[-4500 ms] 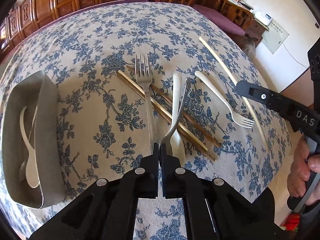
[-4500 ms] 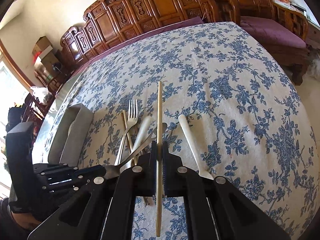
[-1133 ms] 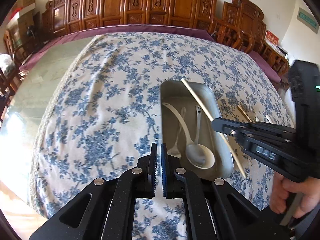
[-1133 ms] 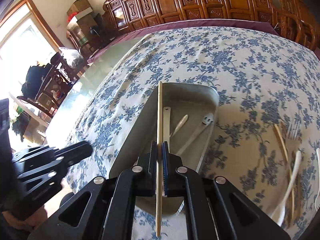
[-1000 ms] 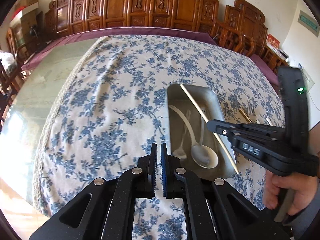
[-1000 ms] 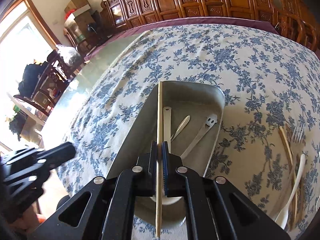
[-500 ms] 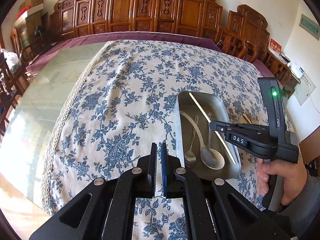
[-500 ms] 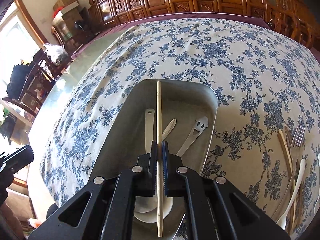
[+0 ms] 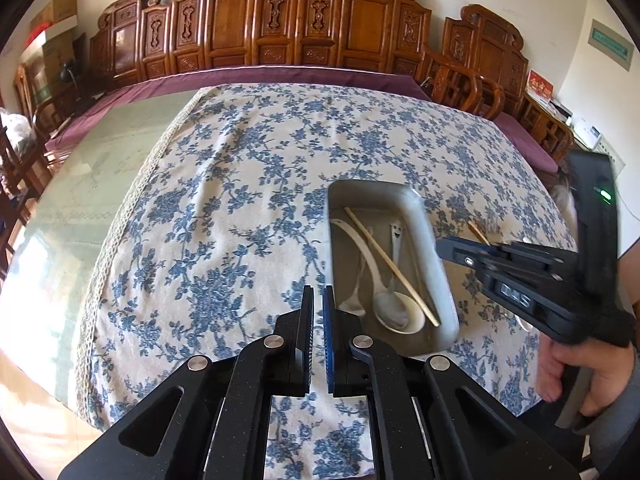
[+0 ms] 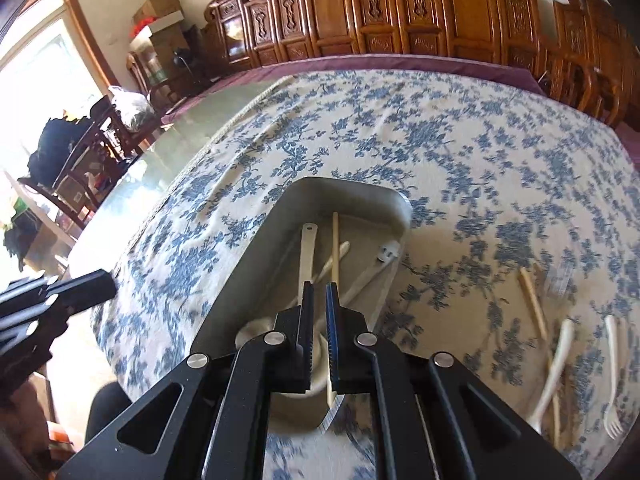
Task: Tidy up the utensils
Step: 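Lower the chopstick into the grey tray, open the right gripper, return to pile, then close the right gripper on a white plastic spoon in the pile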
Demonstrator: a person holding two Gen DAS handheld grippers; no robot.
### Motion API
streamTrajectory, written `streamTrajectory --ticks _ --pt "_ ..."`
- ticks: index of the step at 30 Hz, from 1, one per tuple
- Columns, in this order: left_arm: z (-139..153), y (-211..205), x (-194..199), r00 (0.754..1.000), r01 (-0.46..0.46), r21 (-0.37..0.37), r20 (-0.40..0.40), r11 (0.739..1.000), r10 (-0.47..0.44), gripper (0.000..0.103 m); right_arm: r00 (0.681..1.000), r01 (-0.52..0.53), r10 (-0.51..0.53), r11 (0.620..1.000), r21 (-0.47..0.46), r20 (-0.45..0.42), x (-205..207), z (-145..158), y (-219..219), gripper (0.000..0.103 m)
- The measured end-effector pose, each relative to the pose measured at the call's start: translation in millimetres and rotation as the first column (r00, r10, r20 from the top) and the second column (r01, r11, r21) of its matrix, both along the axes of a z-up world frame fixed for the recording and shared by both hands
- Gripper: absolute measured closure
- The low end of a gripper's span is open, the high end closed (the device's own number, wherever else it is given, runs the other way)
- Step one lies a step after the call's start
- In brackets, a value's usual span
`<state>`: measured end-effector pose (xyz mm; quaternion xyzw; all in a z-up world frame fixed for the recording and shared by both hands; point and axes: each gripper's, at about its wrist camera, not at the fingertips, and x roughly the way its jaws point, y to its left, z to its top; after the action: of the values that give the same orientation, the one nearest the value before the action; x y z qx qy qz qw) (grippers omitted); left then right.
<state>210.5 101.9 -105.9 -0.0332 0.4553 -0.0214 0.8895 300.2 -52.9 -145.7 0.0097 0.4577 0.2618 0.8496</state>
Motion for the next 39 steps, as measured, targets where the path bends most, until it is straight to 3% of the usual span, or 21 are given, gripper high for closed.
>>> streamTrajectory --ticks 6,13,16,18,20,31,39 --pt "-2 -22 -5 1.000 0.031 -0.001 0.000 1.000 -0.031 0.085 0.999 0.026 -0.025 0.999 -0.035 0.032 -30 6 -46 0.095" --pt "-5 -49 -6 0.998 0.067 0.006 0.000 0.998 -0.067 0.056 0.994 0.103 -0.101 0.991 -0.086 0.032 -45 -7 -102 0.095" --pt "-7 -58 -6 0.997 0.078 0.004 -0.001 0.997 -0.078 0.055 0.991 0.134 -0.132 0.984 -0.118 0.023 -45 -18 -120 0.094" --pt "-9 -64 -5 0.996 0.085 -0.001 -0.009 0.996 -0.085 0.054 0.989 0.148 -0.146 0.980 -0.135 0.021 -45 -24 -130 0.085" --pt "-10 -70 -6 0.996 0.091 0.001 -0.007 0.996 -0.090 0.027 0.986 0.169 -0.169 0.975 -0.144 0.010 -44 -32 -141 0.082" --pt "-16 -98 -10 0.989 0.147 0.007 -0.014 0.989 -0.147 0.027 0.967 0.230 -0.241 0.966 -0.115 -0.087 -16 -67 -159 0.082" --pt "-20 -111 -9 0.984 0.176 0.021 -0.027 0.984 -0.175 0.027 0.958 0.240 -0.261 0.955 -0.173 -0.117 2 -87 -152 0.082"
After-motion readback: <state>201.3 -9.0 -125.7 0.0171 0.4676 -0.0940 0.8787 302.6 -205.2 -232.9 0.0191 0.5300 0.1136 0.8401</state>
